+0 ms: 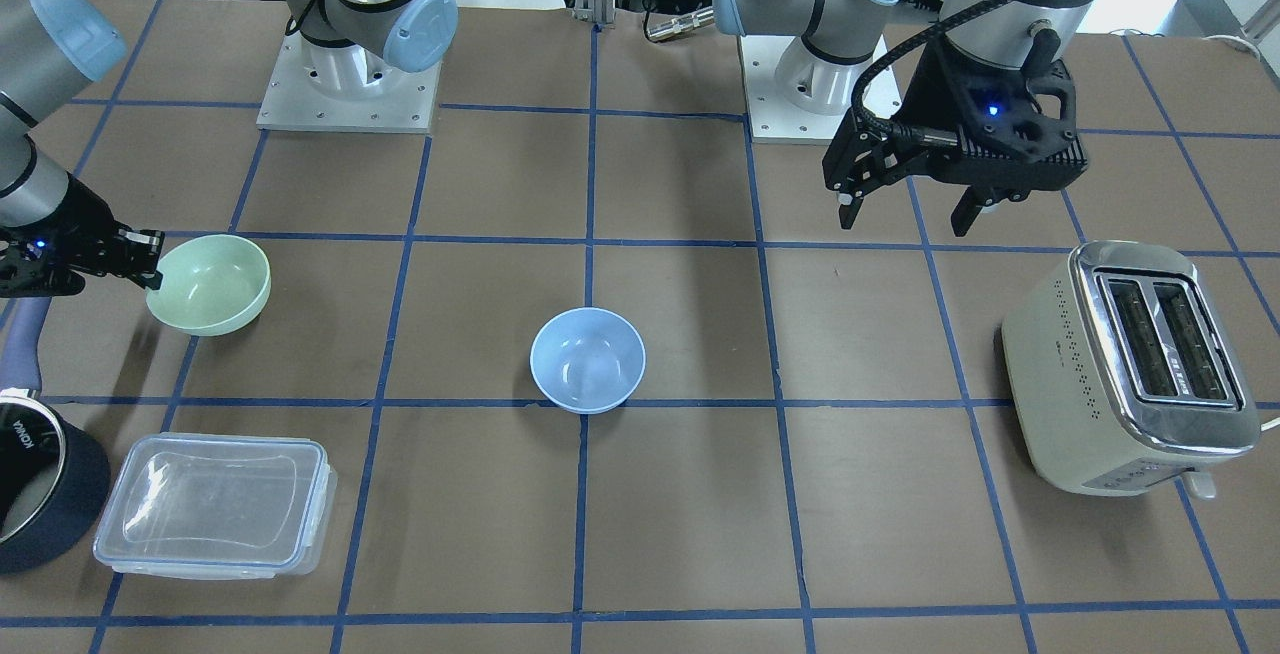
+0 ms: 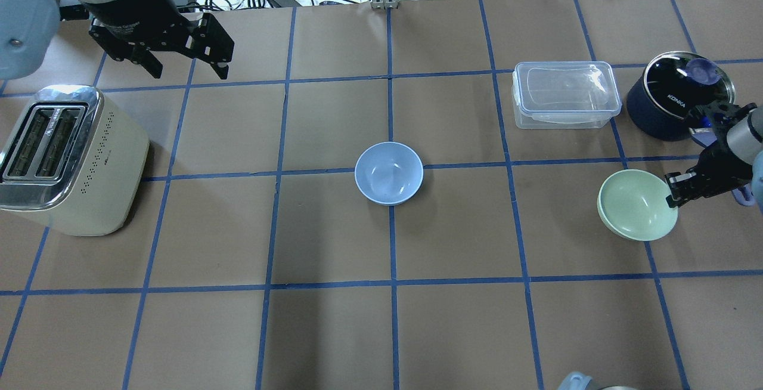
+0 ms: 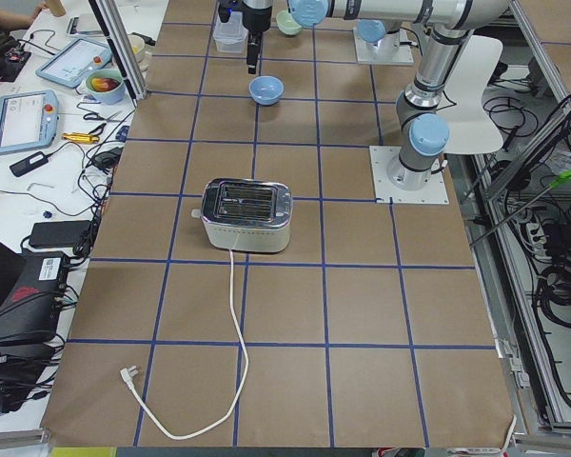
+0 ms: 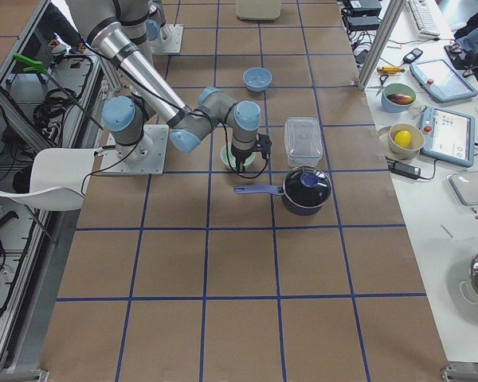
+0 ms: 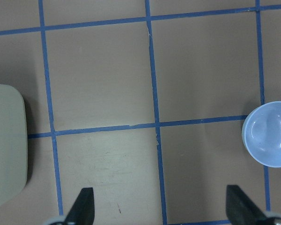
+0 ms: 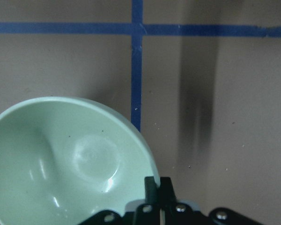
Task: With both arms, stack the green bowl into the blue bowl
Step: 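Lift the green bowl with the right gripper and carry it over the blue bowl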
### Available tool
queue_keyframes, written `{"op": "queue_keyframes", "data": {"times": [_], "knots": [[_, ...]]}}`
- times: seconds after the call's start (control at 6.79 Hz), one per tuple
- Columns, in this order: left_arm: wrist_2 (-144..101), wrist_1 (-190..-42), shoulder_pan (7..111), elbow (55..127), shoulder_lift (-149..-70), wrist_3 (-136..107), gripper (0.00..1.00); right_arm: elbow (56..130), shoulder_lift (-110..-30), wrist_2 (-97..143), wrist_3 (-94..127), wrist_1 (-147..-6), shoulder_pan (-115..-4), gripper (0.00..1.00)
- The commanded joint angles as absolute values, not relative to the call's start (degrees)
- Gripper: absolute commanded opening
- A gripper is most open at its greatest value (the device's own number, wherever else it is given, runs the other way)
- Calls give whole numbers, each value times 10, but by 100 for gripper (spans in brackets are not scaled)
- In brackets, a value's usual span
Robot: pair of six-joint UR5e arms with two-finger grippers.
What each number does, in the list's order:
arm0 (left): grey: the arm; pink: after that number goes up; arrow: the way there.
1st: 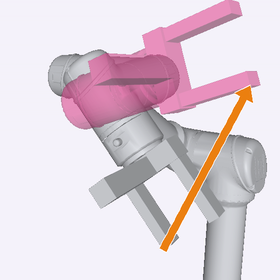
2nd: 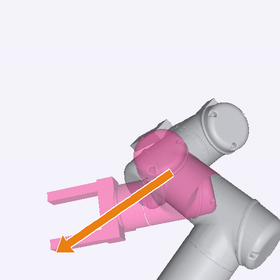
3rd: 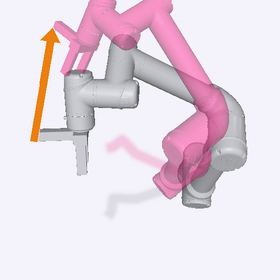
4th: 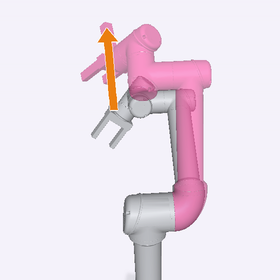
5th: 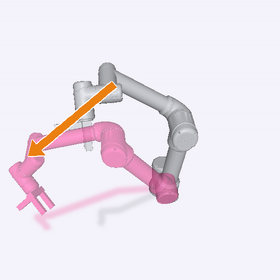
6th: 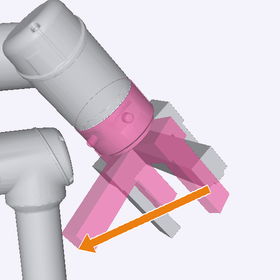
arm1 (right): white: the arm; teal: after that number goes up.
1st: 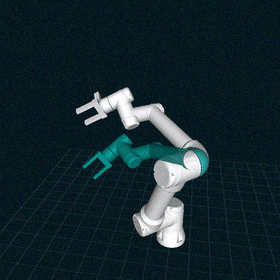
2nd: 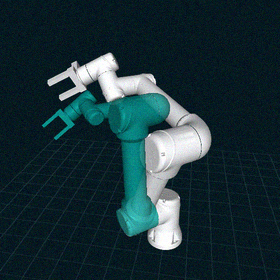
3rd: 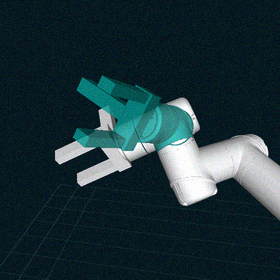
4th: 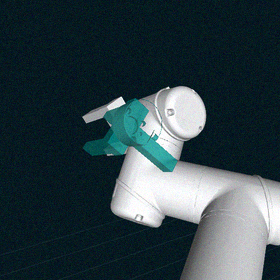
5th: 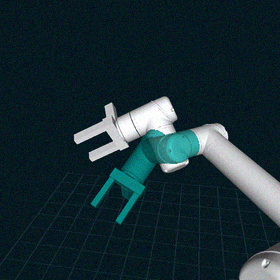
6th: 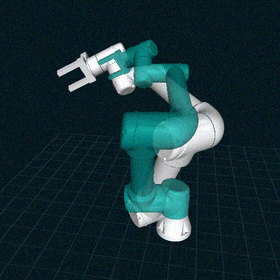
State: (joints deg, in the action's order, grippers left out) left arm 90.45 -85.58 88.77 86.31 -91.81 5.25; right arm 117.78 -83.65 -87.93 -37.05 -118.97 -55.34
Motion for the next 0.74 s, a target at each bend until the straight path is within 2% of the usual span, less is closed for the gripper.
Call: {"op": "queue_keyframes", "data": {"times": [0.0,0.15,0.59], "knots": [[904,-855,888,863,-919,52,100,1048,-834,-838,-336,-1024,-595,0],[904,-853,888,863,-919,52,100,1008,-834,-829,-296,-971,-618,0],[904,-841,888,862,-926,50,100,962,-825,-817,-32,-971,-803,0]]}}
